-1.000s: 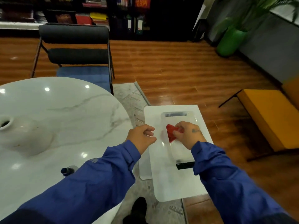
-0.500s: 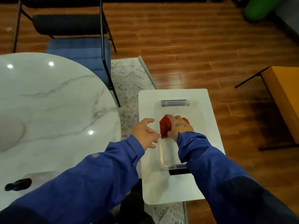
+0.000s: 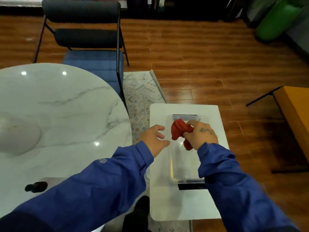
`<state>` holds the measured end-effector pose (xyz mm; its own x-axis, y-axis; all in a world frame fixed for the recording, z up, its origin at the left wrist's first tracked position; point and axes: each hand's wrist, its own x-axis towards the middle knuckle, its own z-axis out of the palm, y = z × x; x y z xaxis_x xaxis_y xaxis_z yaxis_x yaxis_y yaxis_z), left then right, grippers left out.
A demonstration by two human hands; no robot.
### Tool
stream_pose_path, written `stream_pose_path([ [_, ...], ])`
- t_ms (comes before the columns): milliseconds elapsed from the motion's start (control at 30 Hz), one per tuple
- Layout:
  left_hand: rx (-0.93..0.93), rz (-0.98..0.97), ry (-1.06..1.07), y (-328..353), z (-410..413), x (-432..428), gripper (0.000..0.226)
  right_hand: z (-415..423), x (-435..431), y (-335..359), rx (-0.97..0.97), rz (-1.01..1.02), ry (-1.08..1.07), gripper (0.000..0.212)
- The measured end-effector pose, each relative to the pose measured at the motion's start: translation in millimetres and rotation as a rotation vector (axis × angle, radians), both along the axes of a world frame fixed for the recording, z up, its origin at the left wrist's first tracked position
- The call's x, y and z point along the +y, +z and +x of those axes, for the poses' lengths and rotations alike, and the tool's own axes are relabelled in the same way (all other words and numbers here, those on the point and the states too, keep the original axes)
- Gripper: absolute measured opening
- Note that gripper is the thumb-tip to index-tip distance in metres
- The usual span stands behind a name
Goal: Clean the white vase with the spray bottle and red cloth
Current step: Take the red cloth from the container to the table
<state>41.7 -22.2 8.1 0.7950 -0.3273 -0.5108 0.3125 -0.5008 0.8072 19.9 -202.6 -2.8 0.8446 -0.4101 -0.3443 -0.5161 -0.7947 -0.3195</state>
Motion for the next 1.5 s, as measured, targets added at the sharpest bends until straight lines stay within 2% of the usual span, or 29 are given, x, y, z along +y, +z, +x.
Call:
stream_pose_path([
  [133, -0.091, -0.080, 0.052, 34, 9, 13, 0.043, 0, 16, 52, -0.194, -0.019, -0.055, 0.031],
  [333, -0.238, -0.222, 0.109, 94, 11, 82, 0.037, 1, 106, 135, -0.486, 0.225, 0.033, 0.023],
  [433, -0.297, -0.254, 0.150, 115, 6, 136, 0.030, 1, 167, 153, -0.534, 0.306, 0.108, 0.026],
  [600, -0.329, -0.335, 0.224, 139, -8, 240, 0.016, -7, 276, 175, -0.559, 0.332, 0.231, 0.029],
  [700, -0.335, -0.366, 0.215, 143, -14, 306, 0.018, -11, 338, 179, -0.598, 0.295, 0.266, 0.021],
  [767, -0.331, -0.377, 0.226, 142, -15, 343, 0.026, -12, 371, 179, -0.628, 0.338, 0.247, 0.019],
  [900, -0.318, -0.333, 0.321, 135, -8, 418, 0.034, -17, 426, 176, -0.649, 0.473, 0.123, 0.031],
  [1033, -0.308, -0.261, 0.414, 120, 4, 472, 0.026, -20, 452, 161, -0.610, 0.587, -0.020, 0.045],
  [1233, -0.344, -0.112, 0.410, 94, 35, 499, 0.029, -16, 465, 132, -0.552, 0.610, -0.121, 0.053],
  [1400, -0.456, 0.083, 0.268, 79, 51, 492, 0.044, -6, 474, 111, -0.541, 0.712, -0.197, 0.039],
  [1500, -0.475, 0.124, 0.236, 73, 57, 486, 0.052, -1, 479, 102, -0.517, 0.754, -0.229, 0.028],
])
